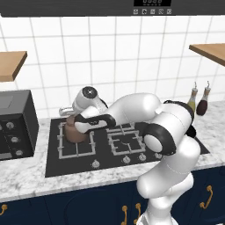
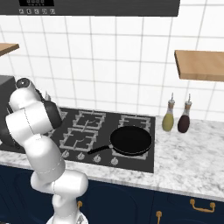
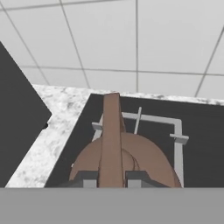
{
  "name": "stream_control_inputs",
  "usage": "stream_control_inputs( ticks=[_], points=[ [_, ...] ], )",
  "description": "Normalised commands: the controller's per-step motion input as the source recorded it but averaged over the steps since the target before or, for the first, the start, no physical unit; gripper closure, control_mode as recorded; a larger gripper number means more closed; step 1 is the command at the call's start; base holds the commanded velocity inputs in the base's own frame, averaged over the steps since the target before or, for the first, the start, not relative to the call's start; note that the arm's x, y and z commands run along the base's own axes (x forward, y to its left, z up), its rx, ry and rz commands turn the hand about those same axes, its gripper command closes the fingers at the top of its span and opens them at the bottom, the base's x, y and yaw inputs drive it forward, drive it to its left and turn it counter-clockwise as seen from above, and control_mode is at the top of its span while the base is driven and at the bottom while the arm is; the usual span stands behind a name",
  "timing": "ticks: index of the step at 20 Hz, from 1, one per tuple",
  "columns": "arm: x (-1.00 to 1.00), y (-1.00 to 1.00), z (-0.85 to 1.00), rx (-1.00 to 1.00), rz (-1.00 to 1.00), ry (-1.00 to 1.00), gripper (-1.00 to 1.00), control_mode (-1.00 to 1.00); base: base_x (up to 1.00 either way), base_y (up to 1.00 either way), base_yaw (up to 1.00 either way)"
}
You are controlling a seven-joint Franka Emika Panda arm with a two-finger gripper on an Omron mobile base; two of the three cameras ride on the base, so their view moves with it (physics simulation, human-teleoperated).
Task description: Pick the kettle from the counter and place it on a stove burner. Then turn the burner on.
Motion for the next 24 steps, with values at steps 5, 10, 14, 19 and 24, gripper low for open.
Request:
stream_control_inputs(
  ticks=[5,10,14,19,24],
  points=[
    [0.0,0.0,-0.01,0.0,0.0,0.0,-1.0,-1.0,0.0,0.0,0.0],
    [0.0,0.0,0.09,-0.02,0.0,0.03,-1.0,-1.0,0.0,0.0,0.0],
    [0.0,0.0,0.33,-0.07,0.0,0.07,-1.0,-1.0,0.0,0.0,0.0],
    [-0.2,-0.01,0.6,-0.08,0.0,0.1,-1.0,-1.0,0.0,0.0,0.0],
    [-0.74,-0.25,0.21,-0.01,0.0,0.32,-1.0,-1.0,0.0,0.0,0.0]
  ],
)
